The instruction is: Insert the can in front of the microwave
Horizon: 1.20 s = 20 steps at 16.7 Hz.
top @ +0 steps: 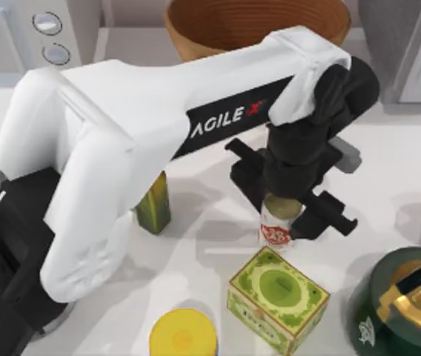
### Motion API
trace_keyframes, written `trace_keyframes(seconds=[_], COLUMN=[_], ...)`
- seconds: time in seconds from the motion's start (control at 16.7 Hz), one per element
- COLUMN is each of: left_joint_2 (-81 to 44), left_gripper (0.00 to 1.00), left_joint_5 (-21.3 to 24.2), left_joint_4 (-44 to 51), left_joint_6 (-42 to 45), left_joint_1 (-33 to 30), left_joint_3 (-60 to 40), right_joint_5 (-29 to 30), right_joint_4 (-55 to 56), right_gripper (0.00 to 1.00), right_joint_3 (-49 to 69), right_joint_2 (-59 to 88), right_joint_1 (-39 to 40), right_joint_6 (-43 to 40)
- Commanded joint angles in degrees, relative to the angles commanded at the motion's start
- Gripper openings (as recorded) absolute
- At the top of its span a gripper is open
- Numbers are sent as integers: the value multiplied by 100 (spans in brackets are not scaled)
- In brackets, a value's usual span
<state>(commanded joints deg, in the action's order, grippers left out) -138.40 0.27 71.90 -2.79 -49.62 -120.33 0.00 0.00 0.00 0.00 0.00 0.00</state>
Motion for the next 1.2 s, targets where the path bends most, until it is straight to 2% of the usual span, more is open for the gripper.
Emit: trace_keyframes(seconds=[0.06,0.12,0.72,1.2], left_joint_2=[0,0,-13,7], left_gripper=[2,0,0,0], left_joint_5=[0,0,-4,2], left_joint_4=[0,0,35,864], left_joint_6=[0,0,17,3], left_joint_1=[0,0,24,10], left_joint_3=[0,0,-81,-897], right_joint_5=[0,0,0,0], right_joint_4=[0,0,0,0], right_gripper=[100,100,100,100], right_joint_3=[0,0,0,0], right_joint_2=[0,0,0,0], right_joint_1=[0,0,0,0], right_joint_6=[0,0,0,0])
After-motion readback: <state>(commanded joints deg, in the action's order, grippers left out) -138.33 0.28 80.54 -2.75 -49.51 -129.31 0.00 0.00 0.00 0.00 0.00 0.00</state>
